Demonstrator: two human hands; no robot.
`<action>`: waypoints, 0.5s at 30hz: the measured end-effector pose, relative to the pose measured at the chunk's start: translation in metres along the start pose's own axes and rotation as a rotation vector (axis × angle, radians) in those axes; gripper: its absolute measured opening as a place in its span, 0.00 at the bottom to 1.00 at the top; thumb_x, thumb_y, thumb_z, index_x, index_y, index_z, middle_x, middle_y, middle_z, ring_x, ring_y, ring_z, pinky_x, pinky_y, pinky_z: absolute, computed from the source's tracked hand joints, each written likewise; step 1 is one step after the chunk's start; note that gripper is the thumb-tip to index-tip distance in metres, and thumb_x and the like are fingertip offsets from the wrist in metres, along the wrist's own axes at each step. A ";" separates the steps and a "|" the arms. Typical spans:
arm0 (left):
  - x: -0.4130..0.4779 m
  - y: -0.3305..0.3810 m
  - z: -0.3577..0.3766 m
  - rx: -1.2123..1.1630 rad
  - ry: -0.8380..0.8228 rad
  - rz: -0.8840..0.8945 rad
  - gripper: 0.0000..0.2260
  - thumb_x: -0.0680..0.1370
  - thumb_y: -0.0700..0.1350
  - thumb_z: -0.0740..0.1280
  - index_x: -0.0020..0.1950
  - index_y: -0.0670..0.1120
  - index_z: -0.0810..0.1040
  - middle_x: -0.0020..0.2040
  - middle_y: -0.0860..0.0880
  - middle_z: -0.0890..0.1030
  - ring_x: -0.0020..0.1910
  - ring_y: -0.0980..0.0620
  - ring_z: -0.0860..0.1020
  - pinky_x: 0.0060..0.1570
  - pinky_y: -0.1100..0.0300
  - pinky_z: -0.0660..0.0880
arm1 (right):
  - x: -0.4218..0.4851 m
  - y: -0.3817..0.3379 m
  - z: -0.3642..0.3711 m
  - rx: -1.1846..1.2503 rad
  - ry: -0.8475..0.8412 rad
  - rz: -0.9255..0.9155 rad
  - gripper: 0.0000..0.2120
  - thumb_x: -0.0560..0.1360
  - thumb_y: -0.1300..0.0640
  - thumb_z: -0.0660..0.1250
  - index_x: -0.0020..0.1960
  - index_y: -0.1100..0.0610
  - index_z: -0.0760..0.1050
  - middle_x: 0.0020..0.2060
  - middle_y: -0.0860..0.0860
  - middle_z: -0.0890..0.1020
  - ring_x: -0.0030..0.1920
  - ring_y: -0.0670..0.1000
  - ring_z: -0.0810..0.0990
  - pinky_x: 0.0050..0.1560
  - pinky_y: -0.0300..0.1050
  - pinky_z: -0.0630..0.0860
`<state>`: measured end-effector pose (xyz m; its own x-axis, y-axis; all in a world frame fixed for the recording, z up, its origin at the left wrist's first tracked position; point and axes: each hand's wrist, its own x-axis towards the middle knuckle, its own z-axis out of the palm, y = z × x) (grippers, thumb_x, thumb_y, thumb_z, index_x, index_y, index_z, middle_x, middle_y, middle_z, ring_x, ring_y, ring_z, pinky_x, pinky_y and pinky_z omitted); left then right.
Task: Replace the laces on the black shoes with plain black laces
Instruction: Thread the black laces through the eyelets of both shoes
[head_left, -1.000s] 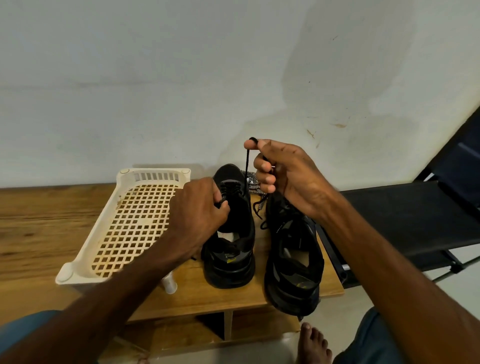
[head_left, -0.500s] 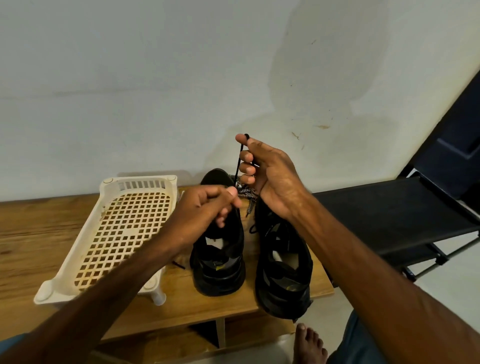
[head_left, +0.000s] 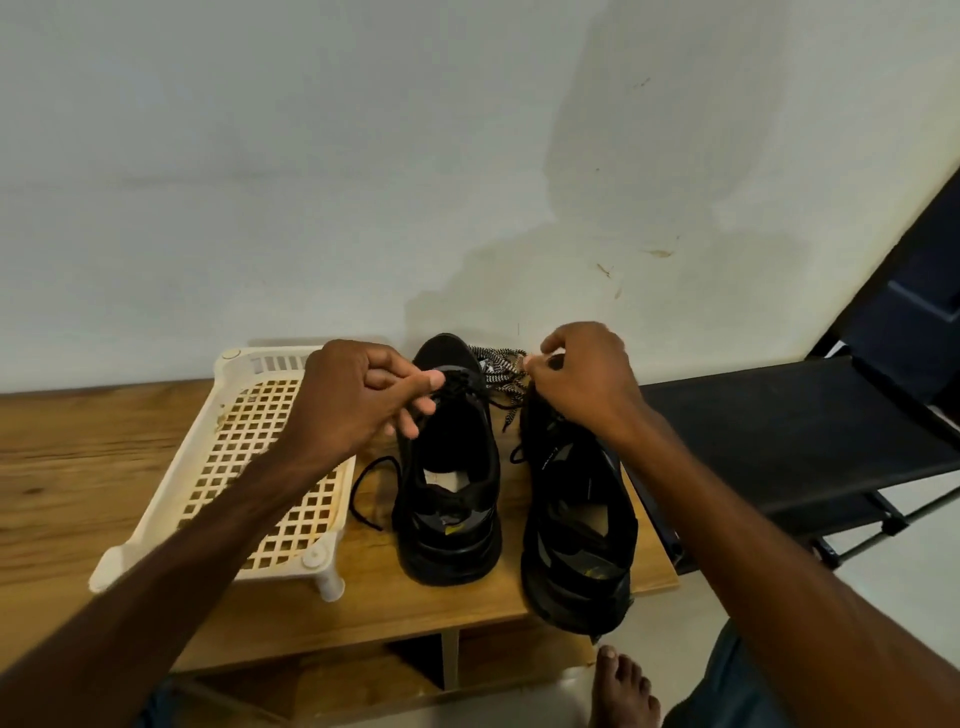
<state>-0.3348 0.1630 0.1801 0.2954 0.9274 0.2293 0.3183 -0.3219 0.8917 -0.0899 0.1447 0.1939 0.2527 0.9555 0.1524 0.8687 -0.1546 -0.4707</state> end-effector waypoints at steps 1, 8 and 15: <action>-0.001 0.001 0.002 0.018 0.000 0.012 0.09 0.76 0.49 0.75 0.44 0.43 0.85 0.35 0.49 0.86 0.28 0.50 0.83 0.26 0.66 0.75 | -0.003 -0.004 -0.001 0.023 0.045 -0.059 0.16 0.77 0.49 0.71 0.58 0.59 0.82 0.57 0.55 0.83 0.63 0.56 0.78 0.64 0.49 0.75; -0.001 0.006 0.012 -0.015 -0.066 0.066 0.07 0.81 0.43 0.69 0.50 0.43 0.87 0.35 0.50 0.85 0.28 0.57 0.80 0.30 0.66 0.75 | -0.020 -0.032 0.001 0.297 -0.227 -0.474 0.10 0.77 0.52 0.74 0.58 0.50 0.85 0.47 0.44 0.87 0.49 0.38 0.84 0.50 0.31 0.78; 0.001 0.002 0.007 -0.014 -0.009 0.014 0.06 0.79 0.44 0.72 0.52 0.43 0.85 0.40 0.49 0.87 0.36 0.49 0.86 0.33 0.62 0.80 | -0.006 -0.026 0.000 0.309 -0.082 -0.424 0.04 0.77 0.55 0.74 0.50 0.51 0.87 0.42 0.44 0.87 0.44 0.38 0.83 0.46 0.28 0.75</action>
<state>-0.3278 0.1621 0.1794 0.3079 0.9210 0.2387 0.3012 -0.3323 0.8938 -0.1143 0.1429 0.2056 -0.1384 0.9364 0.3225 0.7183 0.3191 -0.6183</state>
